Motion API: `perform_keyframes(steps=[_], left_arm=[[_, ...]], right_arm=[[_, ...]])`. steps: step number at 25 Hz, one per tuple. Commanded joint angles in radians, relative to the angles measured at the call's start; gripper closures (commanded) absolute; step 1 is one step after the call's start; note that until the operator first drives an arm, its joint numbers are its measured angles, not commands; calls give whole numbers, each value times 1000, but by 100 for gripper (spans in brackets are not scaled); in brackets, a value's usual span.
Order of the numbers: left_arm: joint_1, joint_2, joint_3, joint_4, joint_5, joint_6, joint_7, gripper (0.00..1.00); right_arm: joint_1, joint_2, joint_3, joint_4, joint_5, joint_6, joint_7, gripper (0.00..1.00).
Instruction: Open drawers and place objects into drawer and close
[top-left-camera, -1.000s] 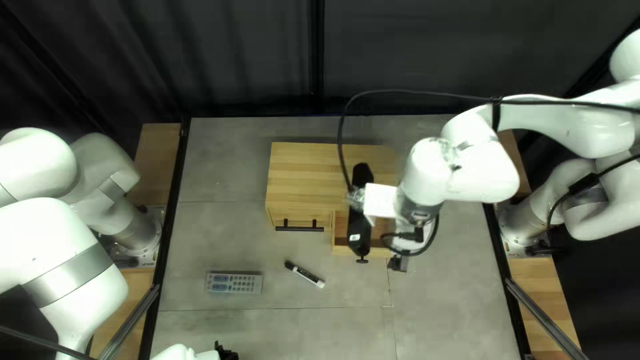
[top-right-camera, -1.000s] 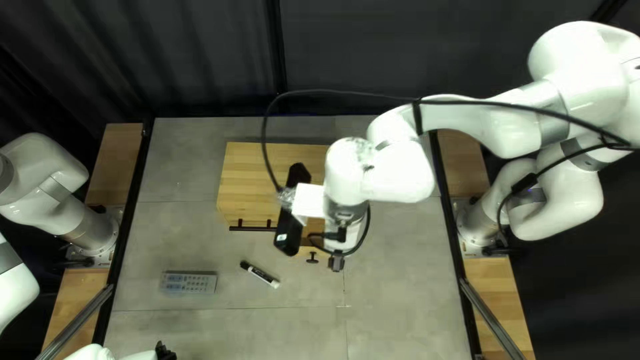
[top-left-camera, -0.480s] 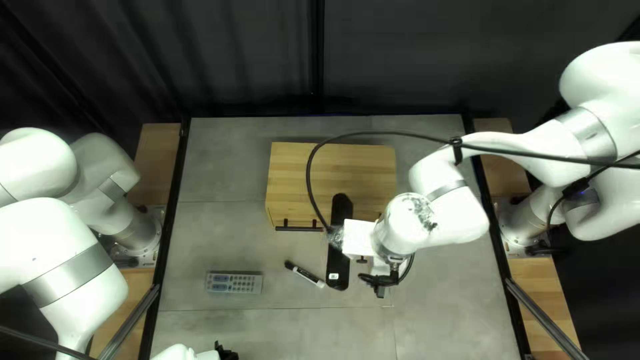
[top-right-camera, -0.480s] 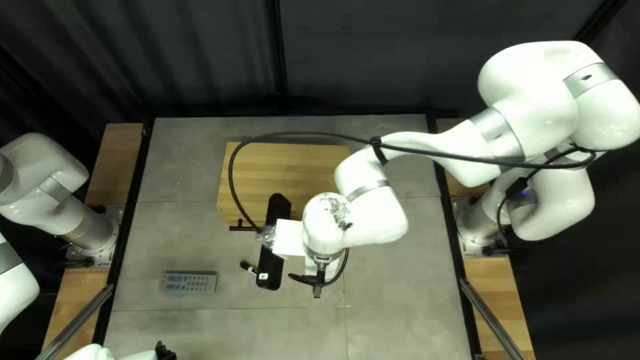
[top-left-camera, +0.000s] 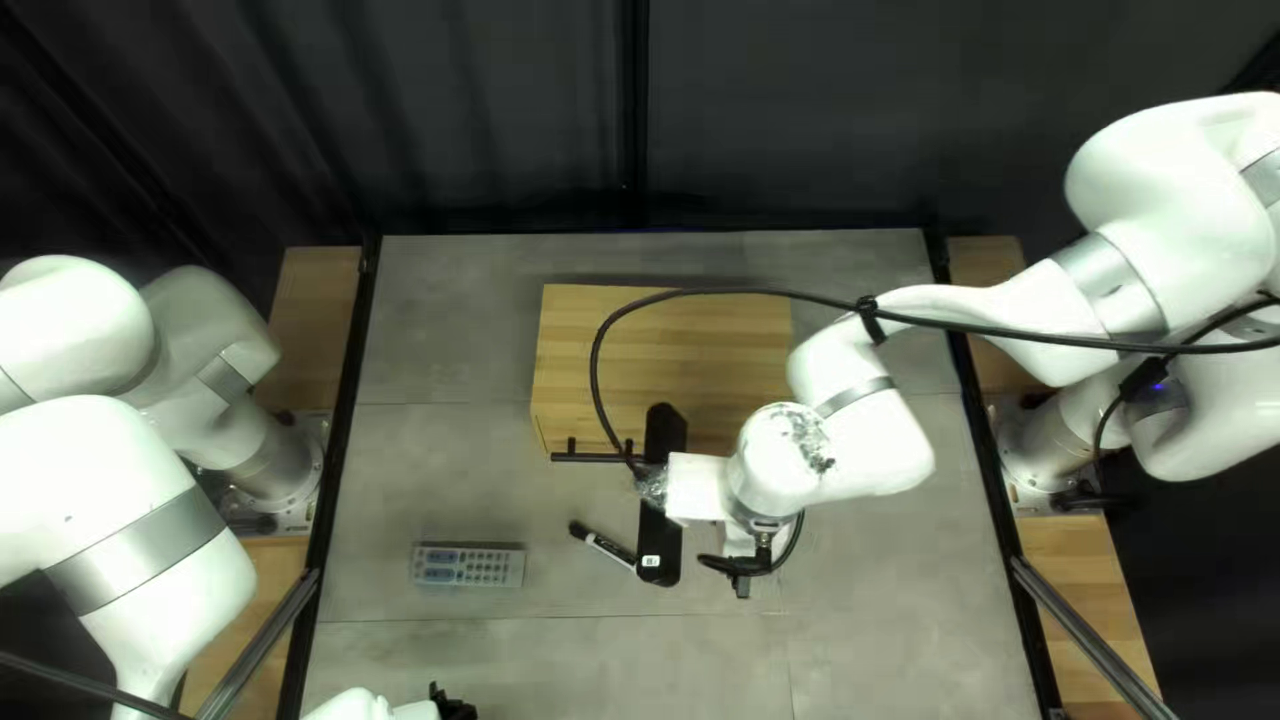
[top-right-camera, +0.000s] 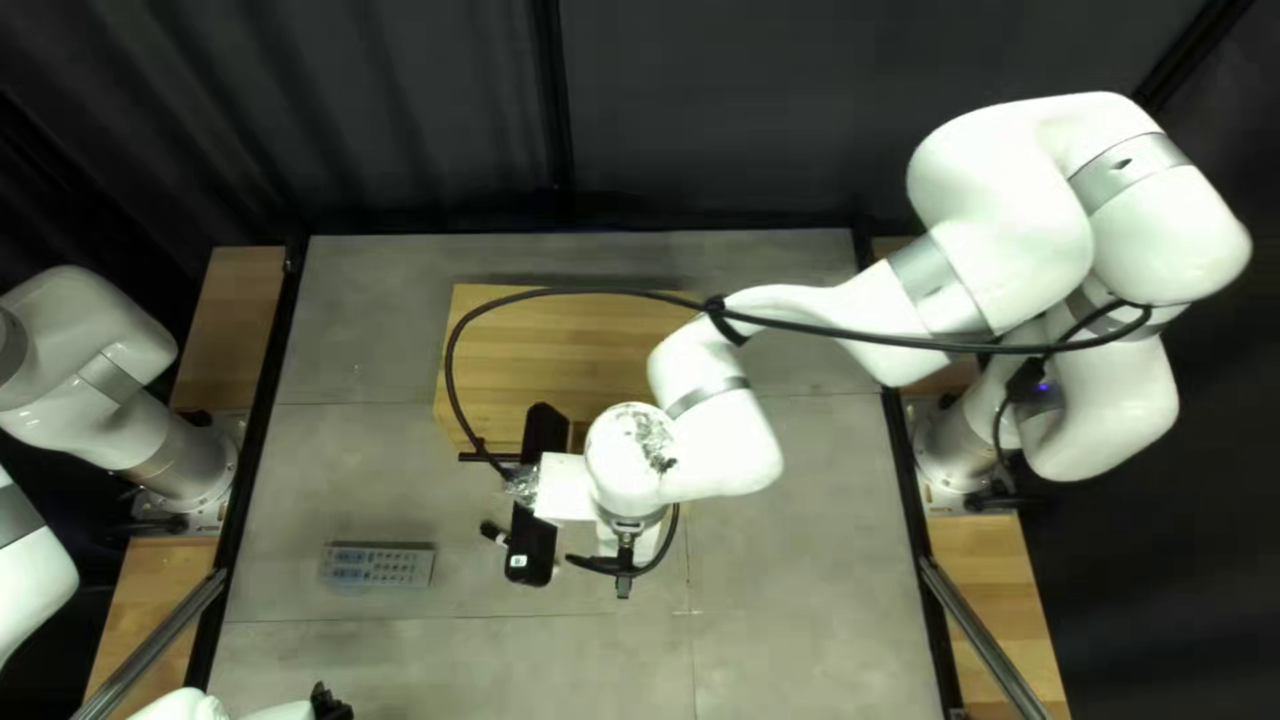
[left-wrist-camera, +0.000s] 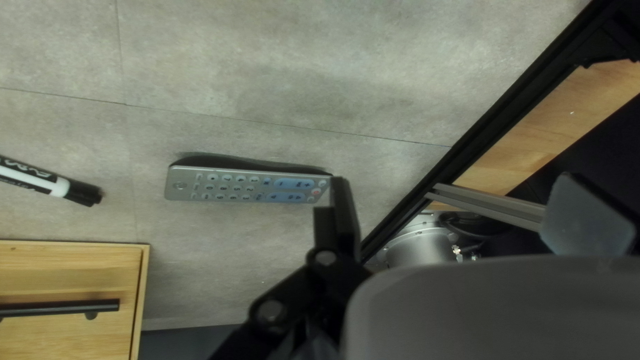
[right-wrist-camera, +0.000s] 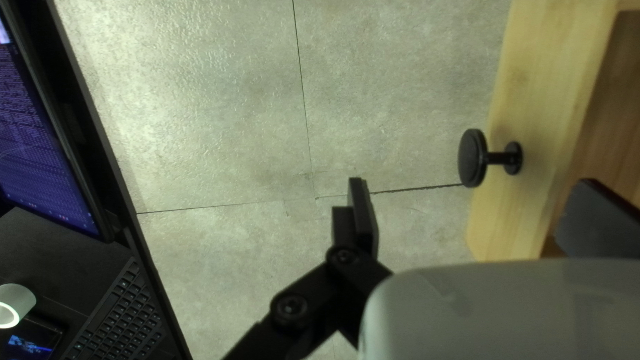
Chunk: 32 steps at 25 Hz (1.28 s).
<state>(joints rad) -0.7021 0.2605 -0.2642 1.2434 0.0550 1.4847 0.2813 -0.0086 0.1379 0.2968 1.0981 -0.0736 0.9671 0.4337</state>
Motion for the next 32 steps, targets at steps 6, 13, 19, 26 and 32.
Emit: perform_keyframes(steps=[6,13,19,26,32], left_arm=[[0,0,0,0,0,0,0,0],[0,0,0,0,0,0,0,0],[0,0,0,0,0,0,0,0],[0,0,0,0,0,0,0,0],[0,0,0,0,0,0,0,0]], right_arm=[[2,26,-4,47,-22,73,6,0],[4,42,-9,38,-57,55,2,0],[7,42,-7,19,-78,18,-6,0],[12,26,1,-1,-78,-16,-25,0],[11,20,4,-6,-71,-30,-33,0]])
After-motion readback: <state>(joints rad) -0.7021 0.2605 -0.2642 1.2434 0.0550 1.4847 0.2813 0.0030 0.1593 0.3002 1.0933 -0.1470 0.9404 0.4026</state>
